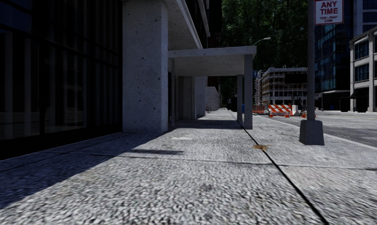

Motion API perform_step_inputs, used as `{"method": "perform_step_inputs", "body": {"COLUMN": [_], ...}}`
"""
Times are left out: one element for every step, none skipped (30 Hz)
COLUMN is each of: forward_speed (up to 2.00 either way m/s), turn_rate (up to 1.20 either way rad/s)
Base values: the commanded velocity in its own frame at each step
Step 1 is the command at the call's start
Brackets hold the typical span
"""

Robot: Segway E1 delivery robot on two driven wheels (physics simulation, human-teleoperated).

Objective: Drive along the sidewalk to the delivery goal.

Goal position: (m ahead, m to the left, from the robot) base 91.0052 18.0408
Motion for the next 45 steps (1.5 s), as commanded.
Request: {"method": "perform_step_inputs", "body": {"forward_speed": [2.0, 2.0, 2.0, 2.0, 2.0, 2.0, 2.0, 2.0, 2.0, 2.0, 2.0, 2.0, 2.0, 2.0, 2.0, 2.0, 2.0, 2.0, 2.0, 2.0, 2.0, 2.0, 2.0, 2.0, 2.0, 2.0, 2.0, 2.0, 2.0, 2.0, 2.0, 2.0, 2.0, 2.0, 2.0, 2.0, 2.0, 2.0, 2.0, 2.0, 2.0, 2.0, 2.0, 2.0, 2.0], "turn_rate": [0.0, 0.0, 0.0, 0.0, 0.0, 0.0, 0.0, 0.0, 0.0, 0.0, -0.03, -0.09, -0.12, -0.12, -0.19, -0.23, -0.24, -0.24, -0.24, -0.24, -0.25, -0.26, -0.26, -0.31, -0.35, -0.37, -0.37, -0.37, -0.37, -0.37, -0.37, -0.37, -0.37, -0.37, -0.37, -0.37, -0.37, -0.37, -0.37, -0.37, -0.32, -0.32, -0.25, -0.09, 0.0]}}
